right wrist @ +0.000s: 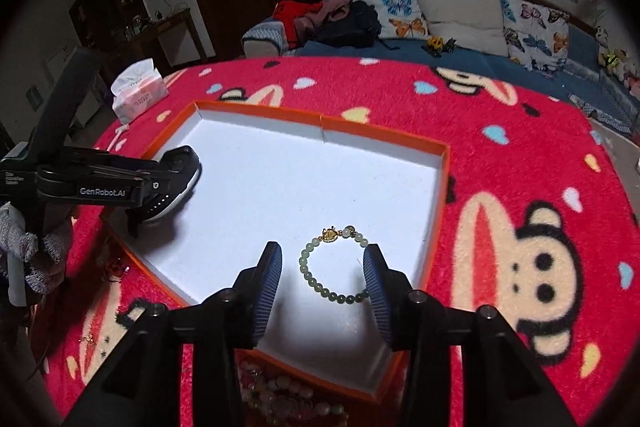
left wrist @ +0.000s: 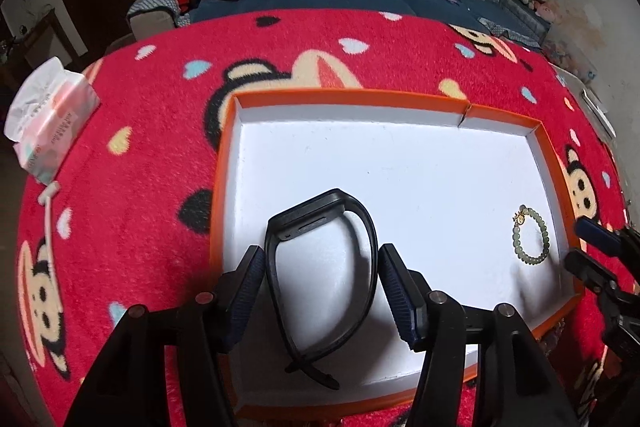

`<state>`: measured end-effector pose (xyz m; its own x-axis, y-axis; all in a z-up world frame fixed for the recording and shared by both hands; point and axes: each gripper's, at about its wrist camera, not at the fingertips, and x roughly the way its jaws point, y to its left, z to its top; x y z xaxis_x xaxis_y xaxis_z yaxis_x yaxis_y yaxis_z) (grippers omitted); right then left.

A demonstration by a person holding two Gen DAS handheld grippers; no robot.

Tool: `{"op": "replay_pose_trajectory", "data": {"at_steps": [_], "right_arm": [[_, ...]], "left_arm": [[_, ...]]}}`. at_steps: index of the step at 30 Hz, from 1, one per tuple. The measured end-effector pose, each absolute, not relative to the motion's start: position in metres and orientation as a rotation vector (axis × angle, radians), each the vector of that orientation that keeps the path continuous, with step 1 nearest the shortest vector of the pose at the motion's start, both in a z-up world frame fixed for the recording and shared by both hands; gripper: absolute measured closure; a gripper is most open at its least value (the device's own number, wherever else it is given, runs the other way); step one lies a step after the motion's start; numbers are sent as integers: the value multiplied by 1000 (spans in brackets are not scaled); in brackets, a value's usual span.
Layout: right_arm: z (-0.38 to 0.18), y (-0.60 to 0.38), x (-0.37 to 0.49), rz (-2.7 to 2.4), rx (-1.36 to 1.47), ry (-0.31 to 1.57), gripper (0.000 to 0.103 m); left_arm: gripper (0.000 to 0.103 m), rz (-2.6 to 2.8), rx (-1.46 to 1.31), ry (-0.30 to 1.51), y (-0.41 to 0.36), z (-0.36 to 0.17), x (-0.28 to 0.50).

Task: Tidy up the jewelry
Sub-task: 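Lower the black band into the tray with the left gripper while the right releases the green bracelet there, then open and raise both grippers away from the tray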

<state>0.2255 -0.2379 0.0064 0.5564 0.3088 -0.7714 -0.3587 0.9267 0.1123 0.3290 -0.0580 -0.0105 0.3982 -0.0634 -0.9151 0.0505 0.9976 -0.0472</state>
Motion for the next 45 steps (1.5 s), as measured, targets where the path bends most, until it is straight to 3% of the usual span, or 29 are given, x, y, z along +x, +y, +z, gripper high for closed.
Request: {"op": "replay_pose_trajectory", "data": {"at_steps": [15,26,45], "right_arm": [[9,-255,161,393,-115,902,55],[-17,-234,132,492,-220,940,55],[-26,-227,151,506,-154,937,55]], "left_arm": [[40,-100,-46,1043,-45,42,242],[40,-68,-73,1037,-19,33,172],[40,-43,-161,1075,9,10,150]]}}
